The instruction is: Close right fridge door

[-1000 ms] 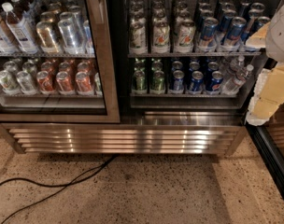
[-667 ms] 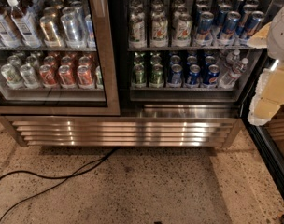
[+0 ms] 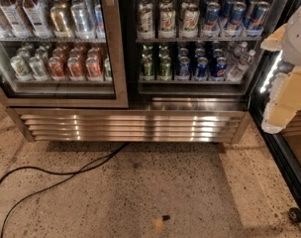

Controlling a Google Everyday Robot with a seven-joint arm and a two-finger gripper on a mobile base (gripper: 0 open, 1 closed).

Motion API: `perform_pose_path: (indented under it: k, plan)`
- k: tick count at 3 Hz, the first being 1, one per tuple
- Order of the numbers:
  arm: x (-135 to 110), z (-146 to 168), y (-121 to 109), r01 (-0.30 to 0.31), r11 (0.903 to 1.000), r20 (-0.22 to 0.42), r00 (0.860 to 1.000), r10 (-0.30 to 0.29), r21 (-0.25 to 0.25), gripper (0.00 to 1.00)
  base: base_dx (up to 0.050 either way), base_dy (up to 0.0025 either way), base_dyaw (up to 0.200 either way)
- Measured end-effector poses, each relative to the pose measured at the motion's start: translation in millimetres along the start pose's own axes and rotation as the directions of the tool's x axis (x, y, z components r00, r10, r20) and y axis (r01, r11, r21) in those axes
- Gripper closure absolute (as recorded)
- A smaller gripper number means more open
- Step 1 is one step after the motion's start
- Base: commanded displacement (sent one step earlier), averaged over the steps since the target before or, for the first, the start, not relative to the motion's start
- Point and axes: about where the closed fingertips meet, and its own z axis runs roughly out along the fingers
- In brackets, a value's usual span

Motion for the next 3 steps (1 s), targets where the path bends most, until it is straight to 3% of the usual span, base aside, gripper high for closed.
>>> perform_pose_path:
  k: [3]
  plan:
    - [0.0,0.0,0.0,0.000,1.0000,0.000,1.000,0.000,0.000,0.00,-0.050,-0.00001,0.000]
